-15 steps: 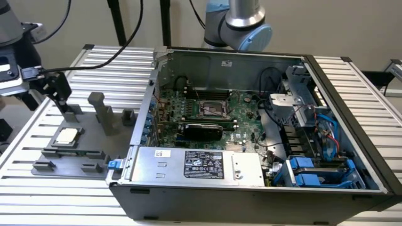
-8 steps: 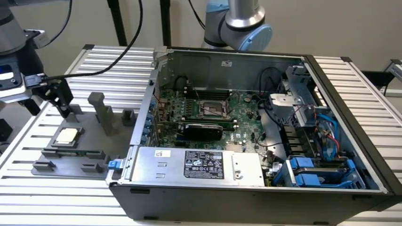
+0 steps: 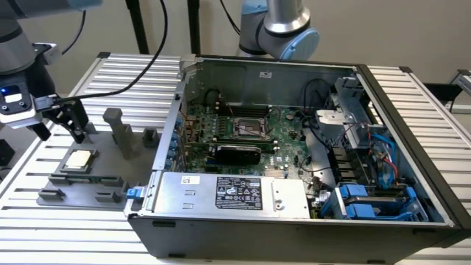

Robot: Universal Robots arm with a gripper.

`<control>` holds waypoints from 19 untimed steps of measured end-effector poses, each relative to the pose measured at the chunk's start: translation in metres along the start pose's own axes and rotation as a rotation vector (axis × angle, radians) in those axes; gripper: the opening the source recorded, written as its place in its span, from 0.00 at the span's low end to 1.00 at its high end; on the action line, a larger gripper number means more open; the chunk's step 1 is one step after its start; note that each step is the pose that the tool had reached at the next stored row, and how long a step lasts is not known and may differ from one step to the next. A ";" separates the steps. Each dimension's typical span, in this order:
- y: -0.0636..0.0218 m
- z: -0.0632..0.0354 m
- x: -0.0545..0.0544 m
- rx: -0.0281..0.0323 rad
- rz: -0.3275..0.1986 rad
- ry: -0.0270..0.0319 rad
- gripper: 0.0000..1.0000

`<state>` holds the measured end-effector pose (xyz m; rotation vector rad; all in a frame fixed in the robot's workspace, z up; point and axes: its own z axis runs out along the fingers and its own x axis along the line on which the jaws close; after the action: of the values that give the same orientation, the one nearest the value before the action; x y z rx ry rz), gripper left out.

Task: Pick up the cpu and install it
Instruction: 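Pick up the cpu and move it towards the insertion slot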

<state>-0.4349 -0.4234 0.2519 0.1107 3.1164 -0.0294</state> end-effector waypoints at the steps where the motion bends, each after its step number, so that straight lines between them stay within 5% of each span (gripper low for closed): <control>1: -0.0001 0.0018 0.000 0.0001 0.000 0.0000 0.77; 19: 0.0003 0.0347 -0.003 0.0001 0.006 0.0001 0.77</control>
<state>-0.4313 -0.4240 0.2173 0.1194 3.1162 -0.0294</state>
